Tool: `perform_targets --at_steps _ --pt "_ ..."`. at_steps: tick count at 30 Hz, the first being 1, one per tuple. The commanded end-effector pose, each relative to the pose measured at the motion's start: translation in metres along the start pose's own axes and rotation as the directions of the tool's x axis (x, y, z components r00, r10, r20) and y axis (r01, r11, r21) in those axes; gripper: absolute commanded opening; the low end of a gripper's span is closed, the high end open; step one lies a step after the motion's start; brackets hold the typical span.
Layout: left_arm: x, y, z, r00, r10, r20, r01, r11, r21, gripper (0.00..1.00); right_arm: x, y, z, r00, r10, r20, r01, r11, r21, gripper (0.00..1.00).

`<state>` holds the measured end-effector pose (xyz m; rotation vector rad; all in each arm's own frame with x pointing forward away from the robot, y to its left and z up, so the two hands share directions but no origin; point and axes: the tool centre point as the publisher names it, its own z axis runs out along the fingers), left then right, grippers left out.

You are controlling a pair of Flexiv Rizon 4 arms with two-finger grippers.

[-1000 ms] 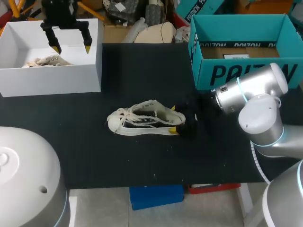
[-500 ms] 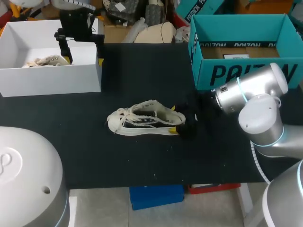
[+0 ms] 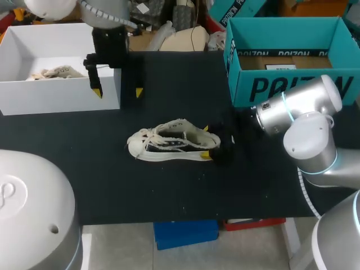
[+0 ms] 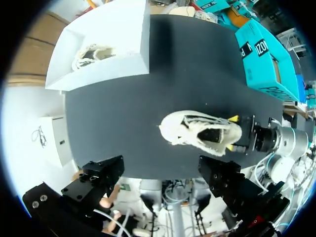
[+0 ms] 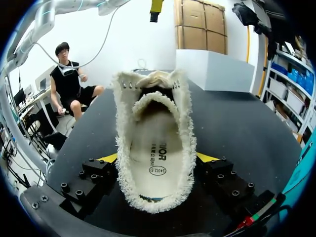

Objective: Take the shoe out of the shoebox, open the shoe tongue, remove and reinsert the insole, then place the shoe into the shoebox

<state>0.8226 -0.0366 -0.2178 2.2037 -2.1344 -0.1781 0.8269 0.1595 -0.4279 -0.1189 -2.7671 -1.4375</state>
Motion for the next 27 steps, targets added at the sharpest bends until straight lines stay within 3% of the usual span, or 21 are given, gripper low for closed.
perform_targets --at_steps 1,7,13,22,27 --pt "0.037 0.003 0.007 0.997 0.023 0.078 -0.025 1.0 0.014 1.0 -0.001 0.001 0.0 1.0 0.002 0.0 -0.002 1.0 0.005 0.0" --pt "0.069 0.016 0.027 0.988 0.108 0.114 -0.11 0.994 0.011 1.0 -0.001 0.001 0.0 1.0 0.002 0.0 -0.002 1.0 0.005 0.0" --pt "0.097 0.024 0.059 0.961 0.129 0.246 -0.134 0.991 0.002 1.0 -0.001 0.001 0.0 1.0 0.002 0.0 -0.002 1.0 0.005 0.0" --pt "0.118 0.021 0.085 0.942 0.134 0.309 -0.142 0.99 0.002 1.0 -0.001 0.001 0.0 1.0 0.002 0.0 -0.002 1.0 0.005 0.0" --pt "0.129 0.018 0.095 0.933 0.12 0.34 -0.151 0.986 0.068 1.0 -0.001 0.001 0.0 1.0 0.002 0.0 -0.002 1.0 0.005 0.0"
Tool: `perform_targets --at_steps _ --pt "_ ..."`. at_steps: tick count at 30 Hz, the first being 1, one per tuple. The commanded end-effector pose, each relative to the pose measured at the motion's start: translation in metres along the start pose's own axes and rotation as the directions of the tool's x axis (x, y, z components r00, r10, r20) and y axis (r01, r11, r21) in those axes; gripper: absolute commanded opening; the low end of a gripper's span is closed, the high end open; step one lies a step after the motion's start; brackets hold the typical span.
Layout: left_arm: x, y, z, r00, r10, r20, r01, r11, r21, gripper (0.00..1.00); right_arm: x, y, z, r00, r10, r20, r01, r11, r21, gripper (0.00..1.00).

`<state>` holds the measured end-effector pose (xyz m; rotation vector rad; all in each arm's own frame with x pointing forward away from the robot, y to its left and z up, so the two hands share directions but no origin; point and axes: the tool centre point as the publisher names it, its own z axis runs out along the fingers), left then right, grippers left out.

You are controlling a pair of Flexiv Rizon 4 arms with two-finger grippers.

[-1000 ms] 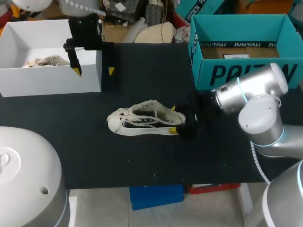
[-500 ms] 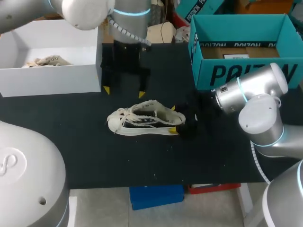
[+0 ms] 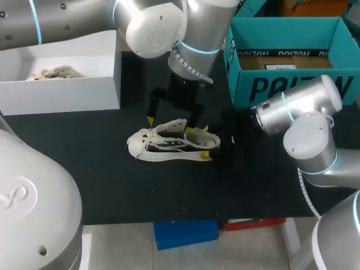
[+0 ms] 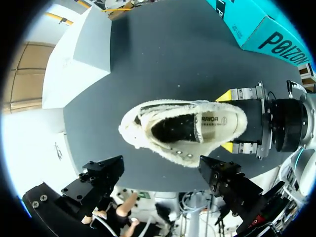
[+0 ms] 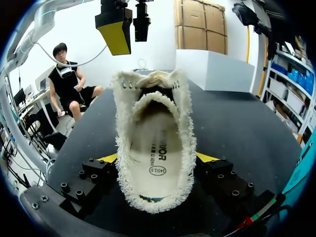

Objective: Take the shoe out of the shoebox, open the shoe tongue, remove and reinsert the insole, then place the shoe into the shoebox

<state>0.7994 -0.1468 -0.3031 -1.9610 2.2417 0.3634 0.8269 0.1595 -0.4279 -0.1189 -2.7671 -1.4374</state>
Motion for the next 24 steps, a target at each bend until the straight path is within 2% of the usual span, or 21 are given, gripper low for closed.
perform_targets --at_steps 1,10,24 --pt "0.021 -0.001 0.008 0.995 -0.012 0.098 0.009 1.0 0.029 1.0 -0.001 0.001 0.0 1.0 0.002 0.0 -0.002 1.0 0.005 0.0" --pt "0.029 -0.013 0.023 0.995 -0.013 0.099 0.006 0.997 0.075 1.0 -0.001 0.001 0.0 1.0 0.002 0.0 -0.002 1.0 0.005 0.0" --pt "0.03 -0.033 0.055 0.988 -0.035 0.151 0.028 0.998 0.048 1.0 -0.001 0.001 0.0 1.0 0.002 0.0 -0.002 1.0 0.005 0.0"
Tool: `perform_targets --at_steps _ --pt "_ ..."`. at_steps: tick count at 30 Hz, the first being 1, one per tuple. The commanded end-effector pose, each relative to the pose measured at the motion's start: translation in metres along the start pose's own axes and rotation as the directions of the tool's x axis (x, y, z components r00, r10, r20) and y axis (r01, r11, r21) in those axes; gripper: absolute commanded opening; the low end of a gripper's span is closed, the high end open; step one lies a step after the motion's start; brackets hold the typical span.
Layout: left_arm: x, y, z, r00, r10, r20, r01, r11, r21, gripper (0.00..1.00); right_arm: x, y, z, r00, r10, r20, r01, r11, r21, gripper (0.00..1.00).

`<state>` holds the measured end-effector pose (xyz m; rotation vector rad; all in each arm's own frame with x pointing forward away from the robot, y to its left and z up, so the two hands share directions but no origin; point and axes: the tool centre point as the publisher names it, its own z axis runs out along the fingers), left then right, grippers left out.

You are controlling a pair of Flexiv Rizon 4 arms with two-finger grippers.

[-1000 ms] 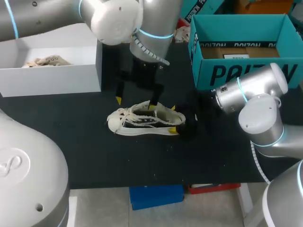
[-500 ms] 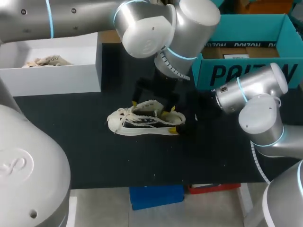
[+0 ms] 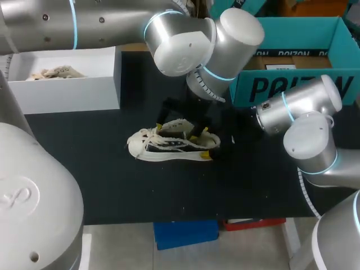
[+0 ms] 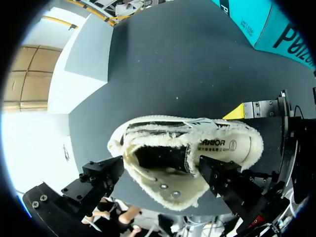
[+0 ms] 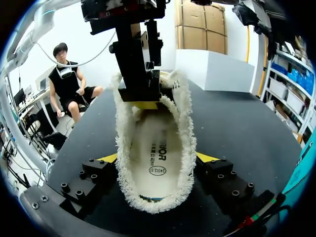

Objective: Take the shoe out of the shoebox, open the shoe tongue, remove and reinsert the insole, then place the shoe into the shoebox

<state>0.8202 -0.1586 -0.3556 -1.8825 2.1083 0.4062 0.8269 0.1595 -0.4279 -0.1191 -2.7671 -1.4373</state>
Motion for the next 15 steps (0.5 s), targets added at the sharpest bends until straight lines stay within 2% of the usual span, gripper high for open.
perform_targets --at_steps 1,12,13,14,15 --pt "0.0096 -0.0057 0.0095 1.0 0.006 0.025 -0.006 1.0 -0.015 1.0 -0.0006 0.001 0.0004 1.0 0.002 -0.001 -0.002 1.0 0.005 0.0" --pt "0.0017 -0.0056 0.0184 0.996 0.01 0.083 -0.009 1.0 -0.013 1.0 -0.0006 0.001 0.0004 1.0 0.002 -0.001 -0.002 1.0 0.005 0.0" --pt "0.0008 -0.0057 0.0191 0.997 0.011 0.082 -0.01 1.0 -0.016 0.8 -0.0006 0.001 0.0004 1.0 0.002 -0.001 -0.002 1.0 0.005 0.0" --pt "0.0001 -0.0056 0.0192 0.997 0.013 0.082 -0.011 1.0 -0.017 0.48 -0.0006 0.001 0.0004 1.0 0.002 -0.001 -0.002 1.0 0.005 0.0" --pt "-0.0002 -0.0053 0.0194 0.996 0.013 0.085 -0.012 1.0 -0.014 0.35 -0.0006 0.001 0.0004 1.0 0.002 -0.001 -0.002 1.0 0.005 0.0"
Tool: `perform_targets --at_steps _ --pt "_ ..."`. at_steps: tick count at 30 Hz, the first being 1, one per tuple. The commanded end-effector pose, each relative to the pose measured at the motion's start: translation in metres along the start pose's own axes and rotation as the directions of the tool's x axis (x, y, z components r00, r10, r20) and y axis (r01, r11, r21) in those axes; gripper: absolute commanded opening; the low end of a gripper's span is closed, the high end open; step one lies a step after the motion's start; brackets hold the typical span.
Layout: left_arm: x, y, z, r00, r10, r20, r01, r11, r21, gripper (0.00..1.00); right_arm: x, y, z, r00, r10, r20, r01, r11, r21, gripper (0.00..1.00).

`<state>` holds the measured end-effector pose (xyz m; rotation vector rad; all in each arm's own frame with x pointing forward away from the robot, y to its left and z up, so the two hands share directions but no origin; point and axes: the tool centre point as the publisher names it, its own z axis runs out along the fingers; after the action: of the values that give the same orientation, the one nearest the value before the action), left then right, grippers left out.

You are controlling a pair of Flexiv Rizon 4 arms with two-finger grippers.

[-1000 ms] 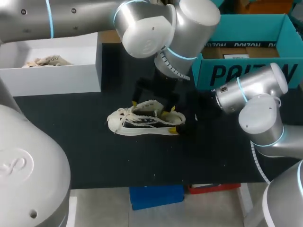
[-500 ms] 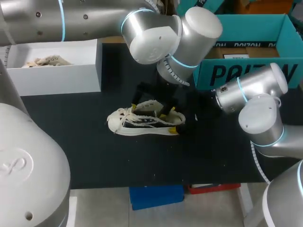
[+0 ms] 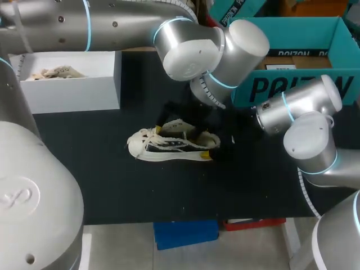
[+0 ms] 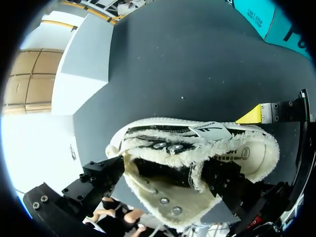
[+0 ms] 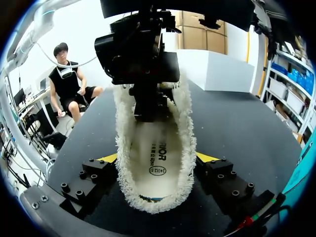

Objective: Take the shoe out of the shoebox, open the shoe tongue, remove and reinsert the insole, then place the shoe into the shoebox

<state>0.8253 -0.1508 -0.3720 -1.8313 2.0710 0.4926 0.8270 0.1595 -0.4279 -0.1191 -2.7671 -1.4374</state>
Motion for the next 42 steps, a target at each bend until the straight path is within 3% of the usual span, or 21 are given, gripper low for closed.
perform_targets --at_steps 1,3,4,24,33,42 --pt "0.001 -0.001 0.001 1.0 0.002 0.006 -0.002 1.0 0.001 0.27 -0.001 0.001 0.0 1.0 0.002 -0.001 -0.002 1.0 0.005 0.0" --pt "0.001 0.001 0.002 1.0 0.005 0.008 -0.005 1.0 0.001 0.12 -0.001 0.001 0.0 1.0 0.002 -0.001 -0.002 1.0 0.005 0.0" --pt "0.001 0.001 0.002 1.0 0.007 0.009 -0.008 1.0 0.002 0.0 -0.001 0.001 0.0 1.0 0.002 -0.001 -0.002 1.0 0.005 0.0" --pt "-0.006 0.004 -0.014 0.998 0.047 -0.04 -0.046 0.999 0.024 0.0 -0.001 0.001 0.0 1.0 0.002 -0.001 -0.002 1.0 0.005 0.0" --pt "-0.033 0.0 -0.033 0.998 0.02 -0.066 -0.015 0.997 0.082 0.0 -0.001 0.001 0.0 1.0 0.002 -0.001 -0.002 1.0 0.005 0.0" --pt "-0.068 0.002 -0.026 0.997 -0.044 -0.065 0.051 0.993 0.102 0.0 -0.001 0.001 0.0 1.0 0.002 -0.001 -0.002 1.0 0.005 0.0"
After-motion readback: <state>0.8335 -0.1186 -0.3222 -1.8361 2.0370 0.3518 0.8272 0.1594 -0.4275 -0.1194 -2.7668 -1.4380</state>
